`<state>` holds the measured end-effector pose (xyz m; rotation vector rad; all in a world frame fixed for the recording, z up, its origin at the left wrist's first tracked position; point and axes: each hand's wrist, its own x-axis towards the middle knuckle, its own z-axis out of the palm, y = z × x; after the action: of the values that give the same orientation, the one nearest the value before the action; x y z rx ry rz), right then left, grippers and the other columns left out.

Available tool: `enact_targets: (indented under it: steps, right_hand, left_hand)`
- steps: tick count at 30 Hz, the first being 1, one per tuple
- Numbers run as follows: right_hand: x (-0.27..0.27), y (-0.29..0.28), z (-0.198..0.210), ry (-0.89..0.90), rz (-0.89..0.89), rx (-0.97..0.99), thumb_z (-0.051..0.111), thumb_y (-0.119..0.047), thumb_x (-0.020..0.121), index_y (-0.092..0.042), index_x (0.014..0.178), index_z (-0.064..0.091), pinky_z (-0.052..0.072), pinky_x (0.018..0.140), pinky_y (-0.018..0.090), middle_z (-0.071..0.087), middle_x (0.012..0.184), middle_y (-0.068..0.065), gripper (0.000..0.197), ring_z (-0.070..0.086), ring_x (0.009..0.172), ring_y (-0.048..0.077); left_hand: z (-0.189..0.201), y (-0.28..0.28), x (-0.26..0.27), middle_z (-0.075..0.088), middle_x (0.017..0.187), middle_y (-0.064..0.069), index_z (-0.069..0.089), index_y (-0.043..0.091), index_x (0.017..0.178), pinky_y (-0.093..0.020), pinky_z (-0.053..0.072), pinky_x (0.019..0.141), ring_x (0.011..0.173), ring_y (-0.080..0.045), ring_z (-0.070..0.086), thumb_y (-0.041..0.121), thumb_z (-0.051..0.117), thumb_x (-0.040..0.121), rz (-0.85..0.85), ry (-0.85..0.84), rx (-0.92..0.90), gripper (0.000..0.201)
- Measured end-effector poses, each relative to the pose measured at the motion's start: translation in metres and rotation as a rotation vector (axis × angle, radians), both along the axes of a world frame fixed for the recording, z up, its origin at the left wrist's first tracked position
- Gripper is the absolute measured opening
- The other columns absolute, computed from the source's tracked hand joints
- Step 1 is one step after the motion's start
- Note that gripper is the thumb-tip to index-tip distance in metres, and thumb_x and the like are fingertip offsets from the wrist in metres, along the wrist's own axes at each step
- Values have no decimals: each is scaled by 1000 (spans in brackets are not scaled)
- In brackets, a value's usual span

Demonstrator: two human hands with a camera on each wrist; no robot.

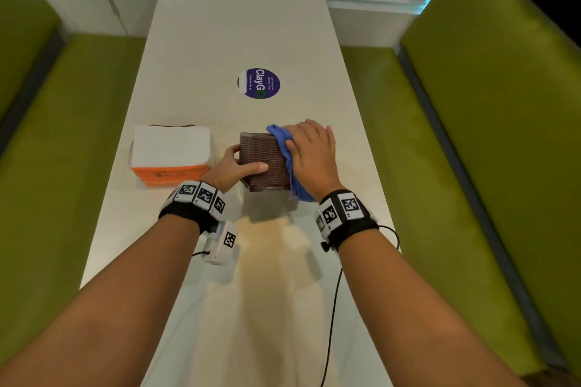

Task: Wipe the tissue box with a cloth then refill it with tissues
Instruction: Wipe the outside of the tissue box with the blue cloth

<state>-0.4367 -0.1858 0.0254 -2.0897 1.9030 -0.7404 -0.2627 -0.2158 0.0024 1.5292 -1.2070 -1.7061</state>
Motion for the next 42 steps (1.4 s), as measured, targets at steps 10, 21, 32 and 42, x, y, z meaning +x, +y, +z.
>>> enact_targets:
  steps: [10, 21, 32, 42]
  right_hand:
    - [31, 10, -7, -11, -119, 49, 27, -26, 101, -15, 151, 12, -2, 120, 42, 4, 161, 9, 53, -3, 149, 24]
    - [28, 30, -38, -263, -162, -279, 36, 9, 81, 1, 124, 59, 30, 113, 37, 55, 133, 21, 50, 40, 131, 27]
    - [32, 37, -32, -274, -193, -224, 50, 23, 67, 6, 123, 58, 30, 112, 38, 56, 132, 24, 59, 43, 130, 37]
    - [8, 33, -32, -357, -296, -128, 44, 21, 80, 3, 127, 56, 24, 116, 31, 49, 140, 21, 52, 38, 137, 35]
  left_hand:
    - [-2, -3, -13, 63, 115, -17, 52, 0, 121, -29, 52, 80, 100, -27, 62, 18, 68, 85, 81, -12, -8, 44]
    - [-5, -10, -16, 67, 115, -12, 61, 8, 113, -43, 48, 101, 108, -27, 64, 65, 78, 40, 87, -18, -95, 94]
    - [3, -8, -16, 70, 111, -10, 66, 28, 89, -45, 46, 103, 107, -27, 65, 64, 72, 47, 45, -19, -87, 56]
    - [6, -3, -17, 70, 109, -8, 66, 23, 89, -41, 47, 102, 104, -25, 66, 67, 70, 47, 63, -29, -53, 61]
